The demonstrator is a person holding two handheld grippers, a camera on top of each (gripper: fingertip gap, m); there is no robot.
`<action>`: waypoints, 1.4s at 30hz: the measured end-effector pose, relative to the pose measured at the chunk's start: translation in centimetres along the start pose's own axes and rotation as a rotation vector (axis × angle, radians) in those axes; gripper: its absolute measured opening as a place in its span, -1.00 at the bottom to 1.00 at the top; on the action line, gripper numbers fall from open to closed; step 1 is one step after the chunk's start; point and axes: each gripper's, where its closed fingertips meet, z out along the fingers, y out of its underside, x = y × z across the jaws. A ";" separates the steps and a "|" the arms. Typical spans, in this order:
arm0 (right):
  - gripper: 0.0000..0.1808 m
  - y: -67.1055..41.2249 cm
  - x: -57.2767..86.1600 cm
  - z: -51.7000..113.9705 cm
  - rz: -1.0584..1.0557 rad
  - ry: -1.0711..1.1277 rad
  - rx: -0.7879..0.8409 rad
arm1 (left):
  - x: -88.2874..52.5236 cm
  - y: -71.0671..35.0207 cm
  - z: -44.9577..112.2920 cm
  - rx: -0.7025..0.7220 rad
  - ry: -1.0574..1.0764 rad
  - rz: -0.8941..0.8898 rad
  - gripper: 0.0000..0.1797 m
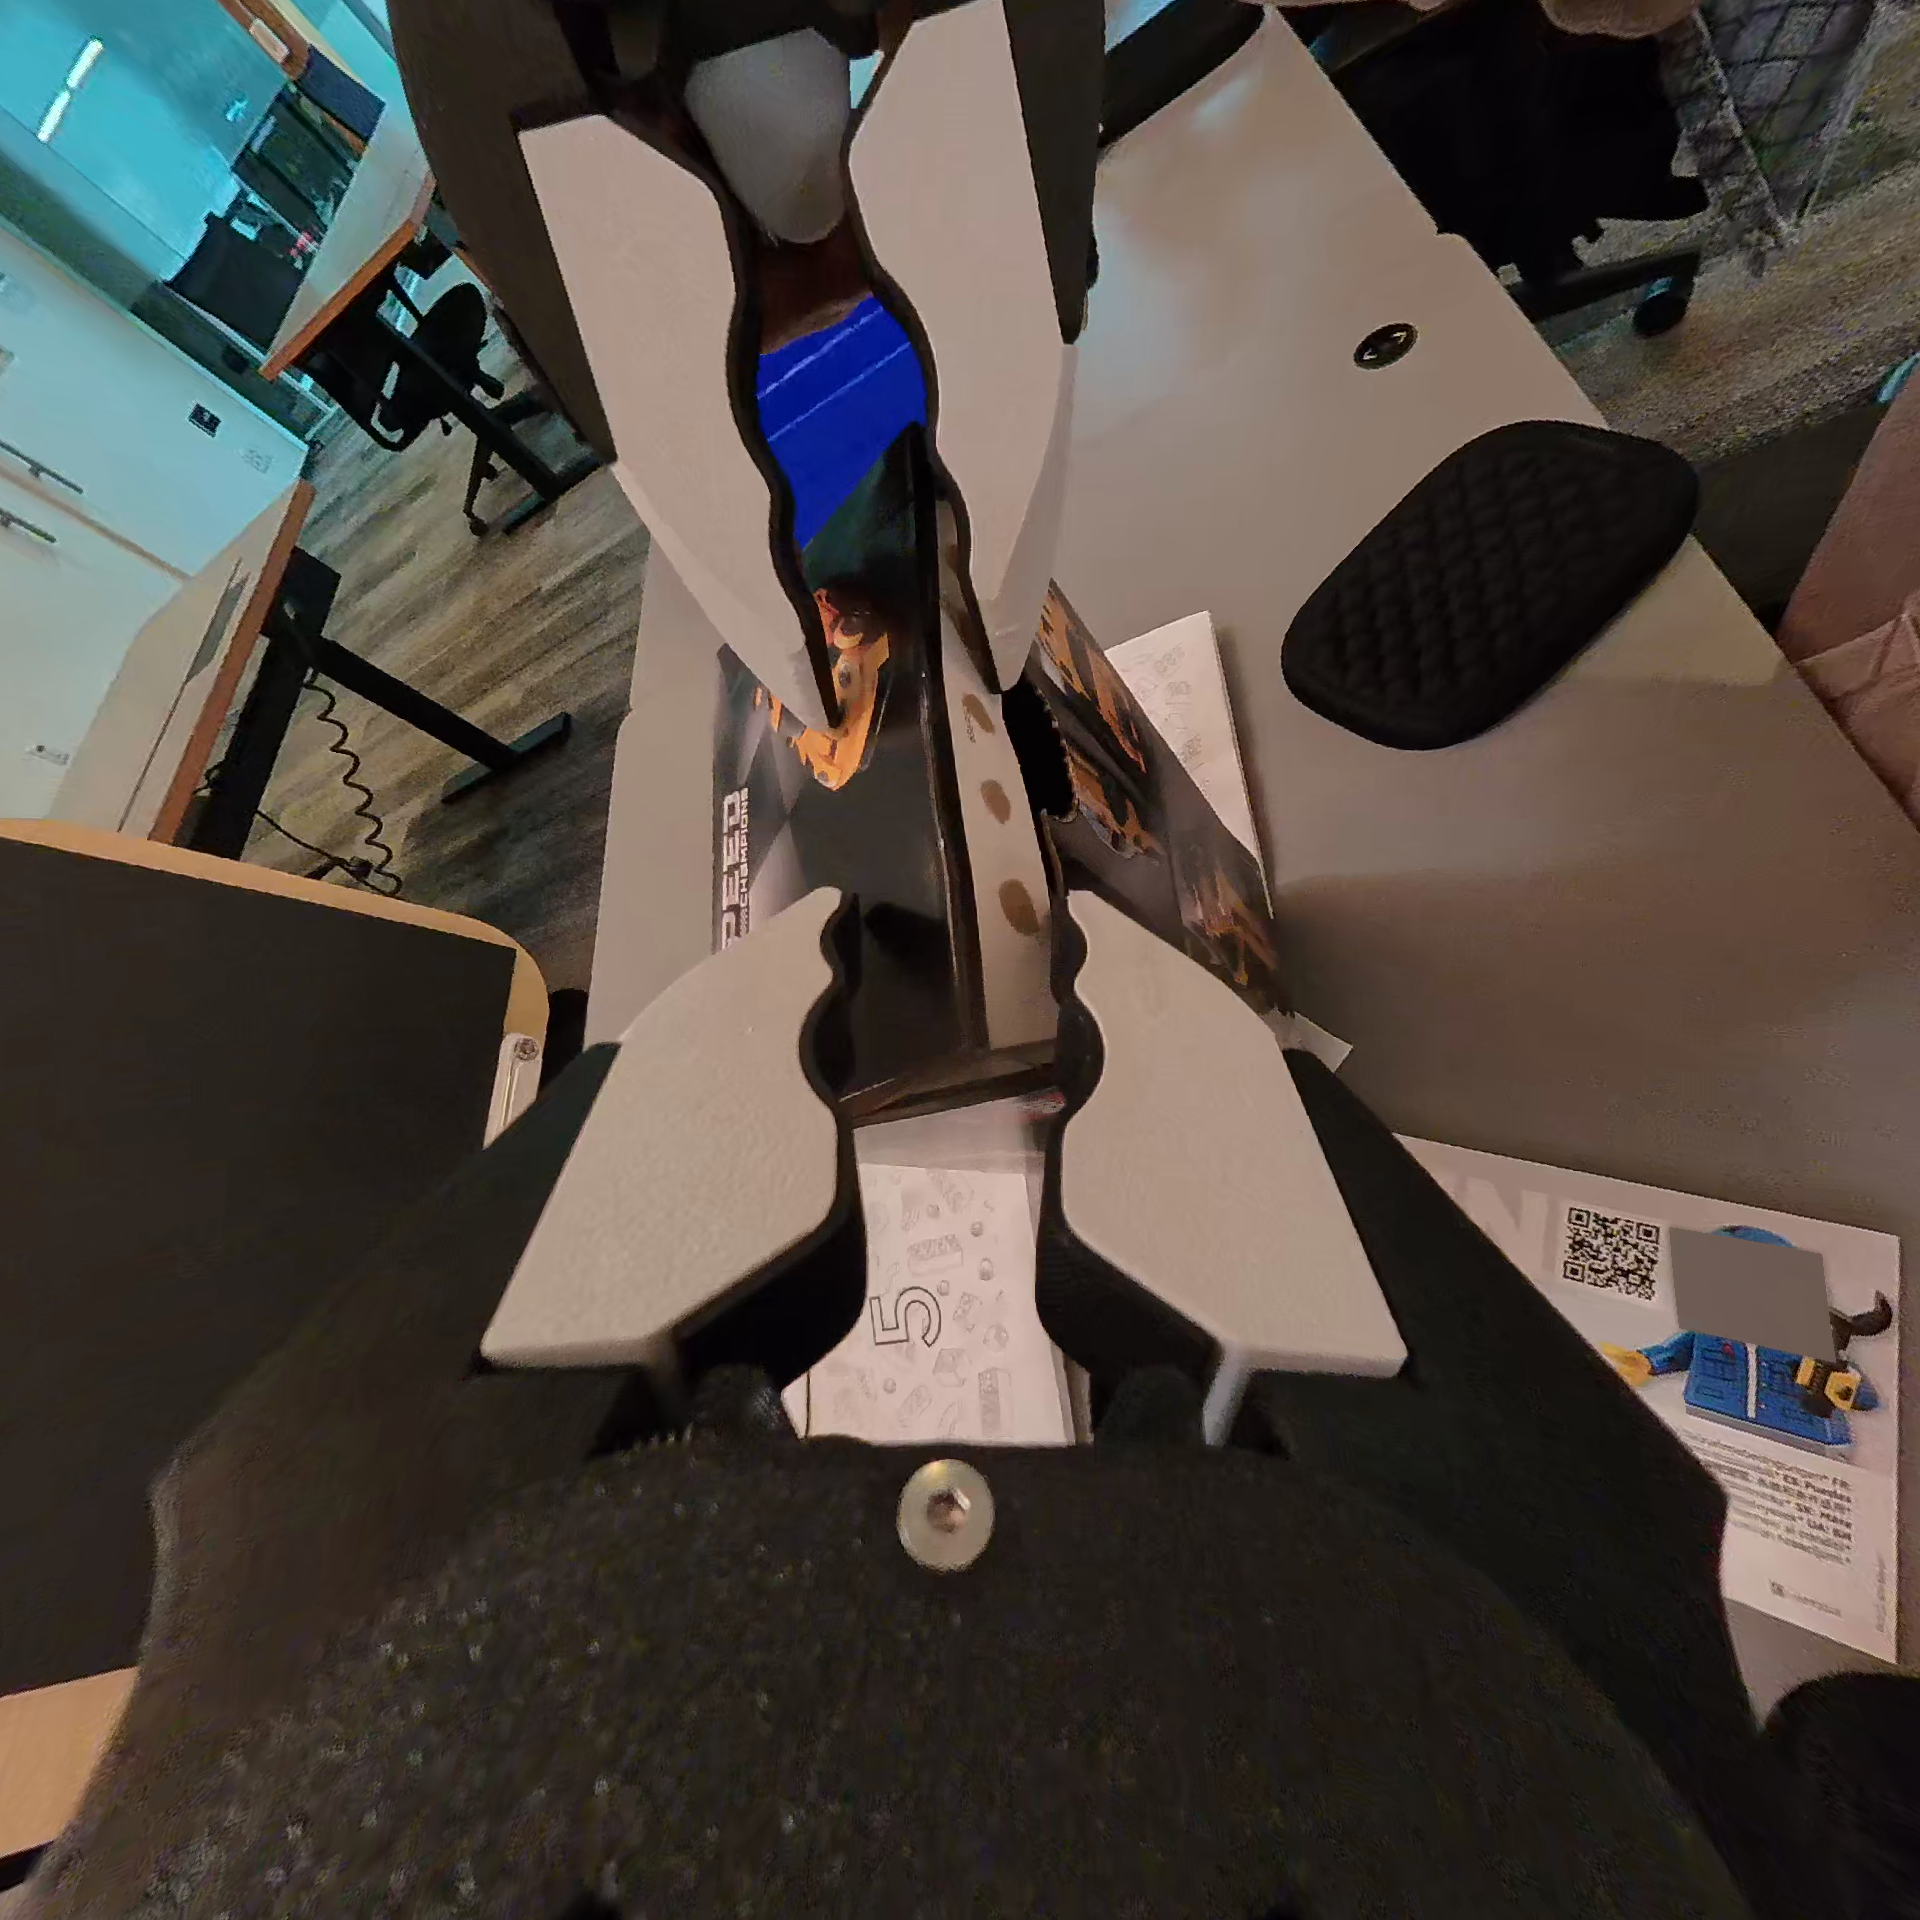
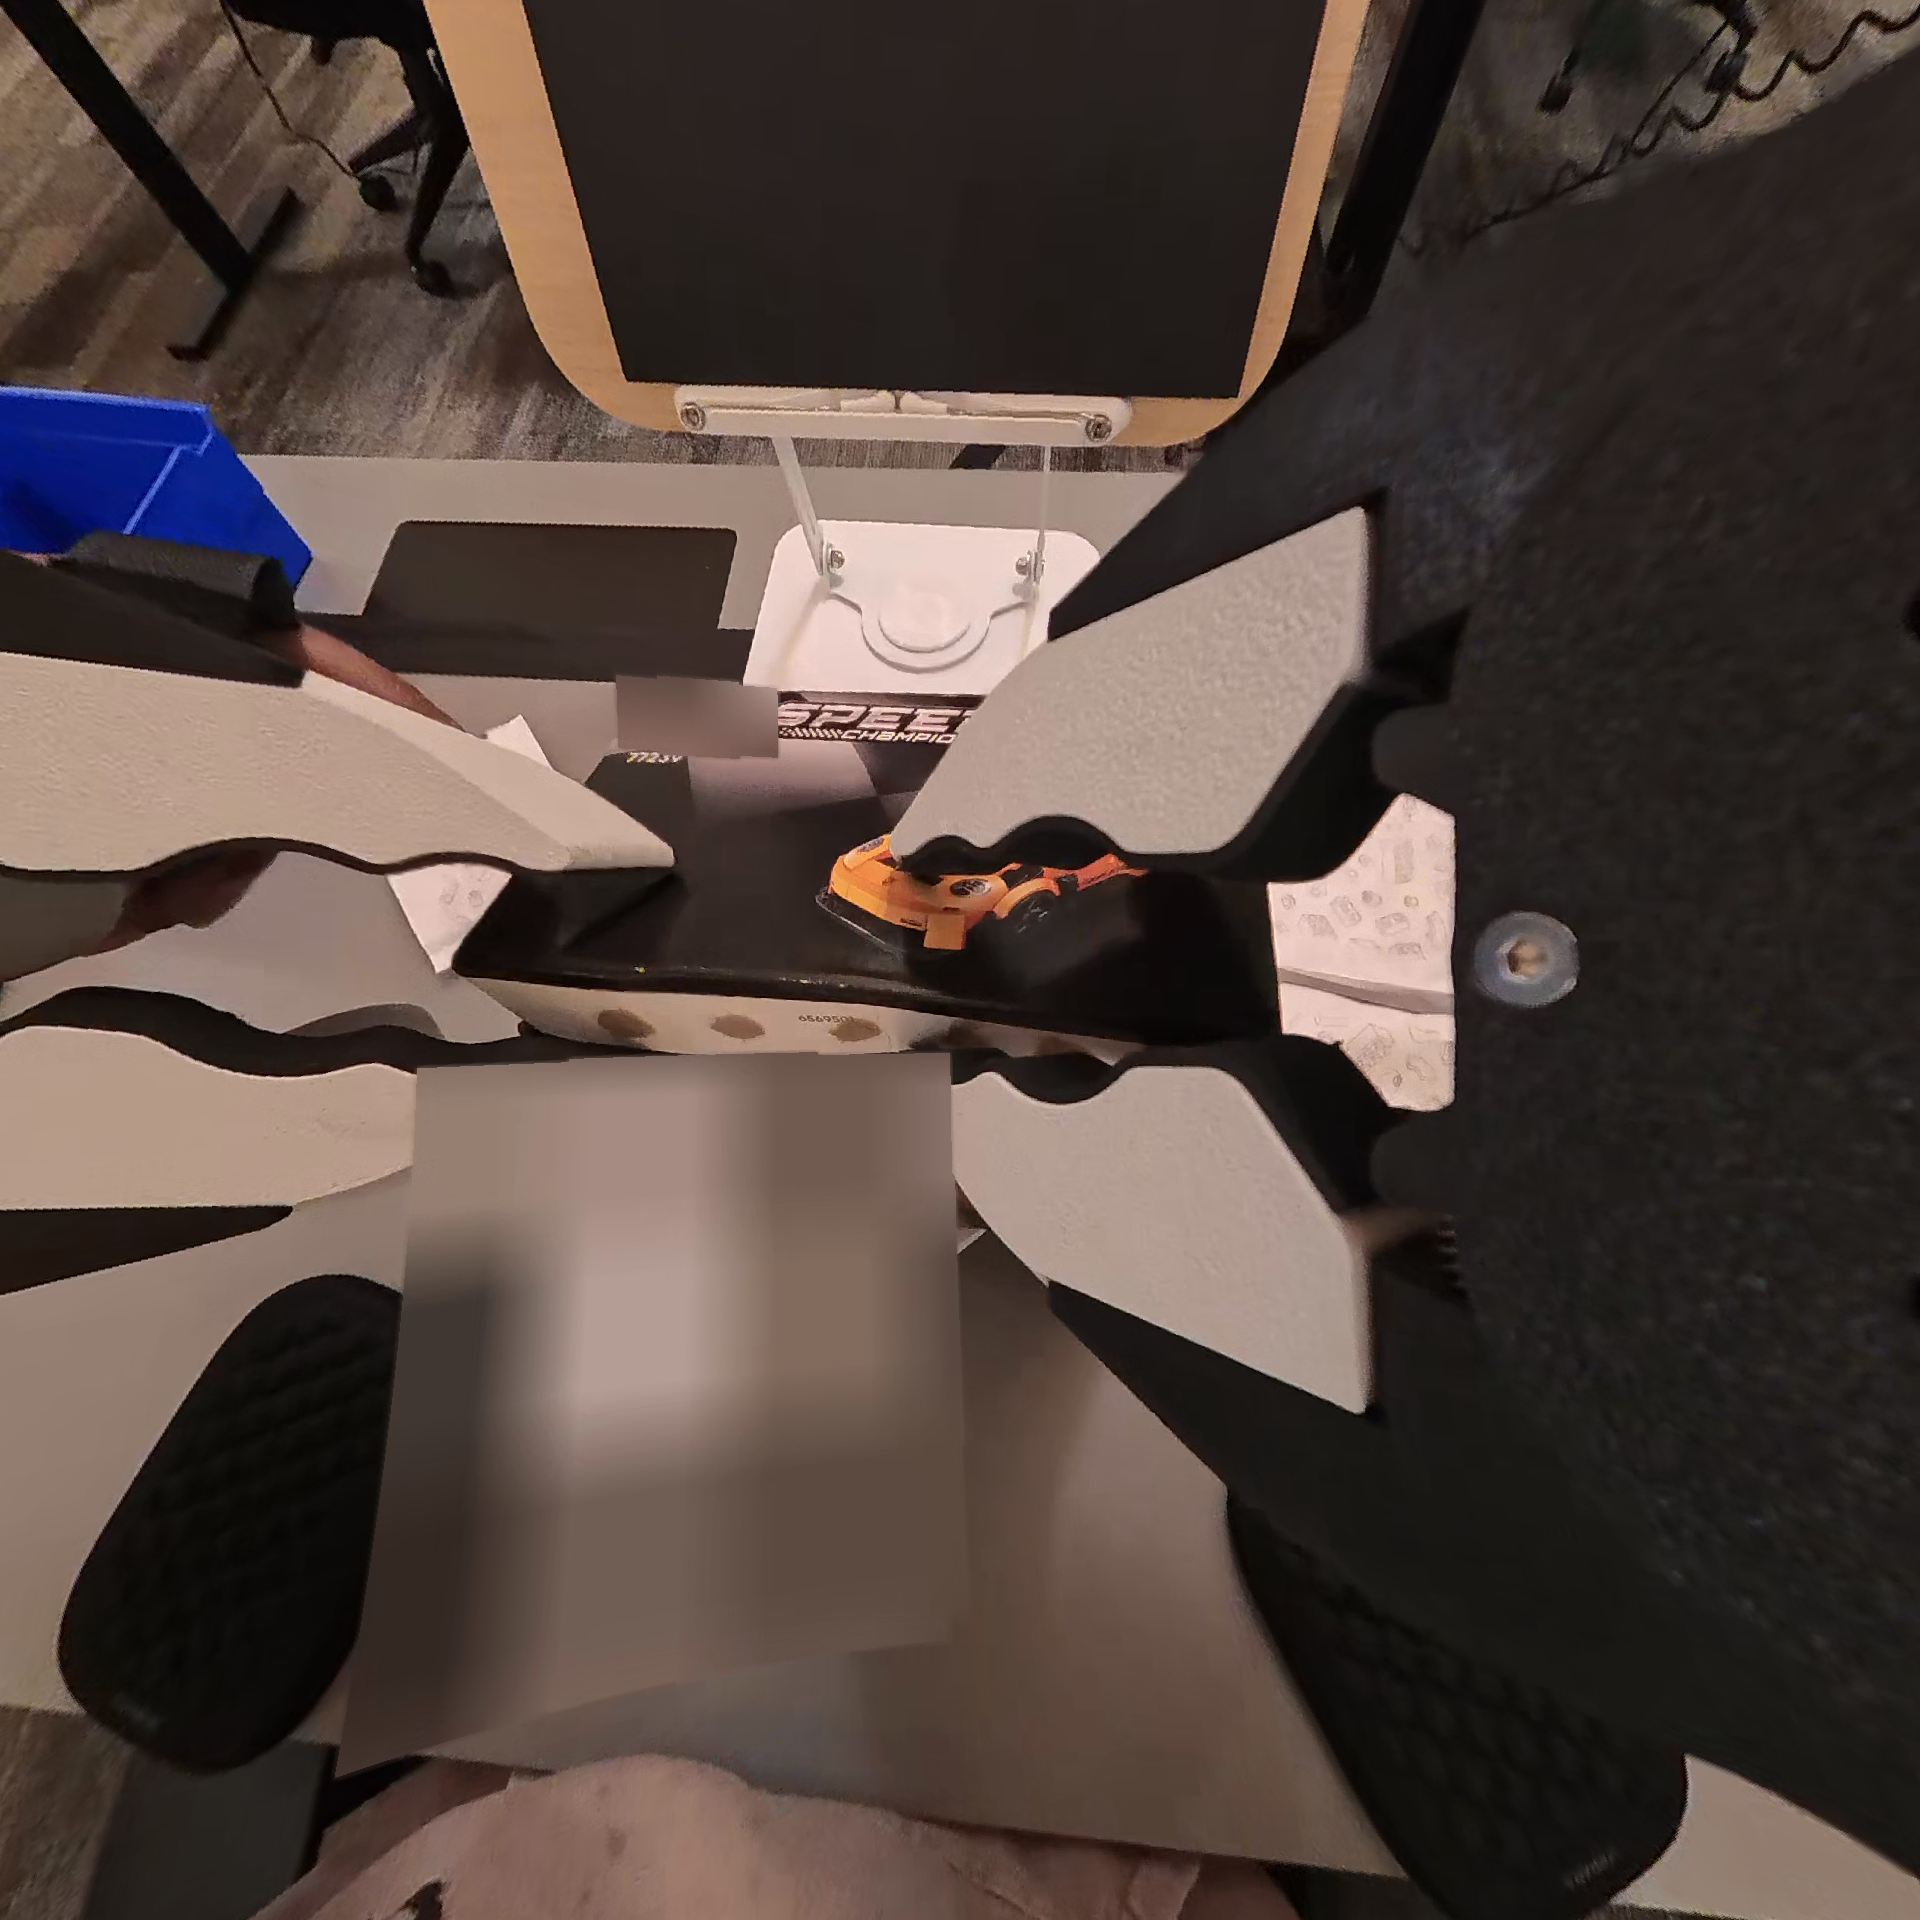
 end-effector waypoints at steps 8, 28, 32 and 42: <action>-0.67 0.2 0.0 0.1 0.025 -0.004 -0.038 | -0.1 0.1 -1.0 -0.049 -0.006 -0.021 -0.75; -0.69 2.0 1.1 -1.2 0.087 -0.074 -0.060 | 0.9 0.6 0.2 -0.230 0.024 0.063 -0.92; -0.92 2.3 0.5 -0.4 0.053 -0.094 -0.101 | 0.8 0.7 0.0 -0.238 0.036 0.060 -0.91; -0.75 1.0 -1.0 0.3 0.055 -0.201 -0.118 | 0.3 0.7 1.2 -0.250 0.150 -0.150 -0.79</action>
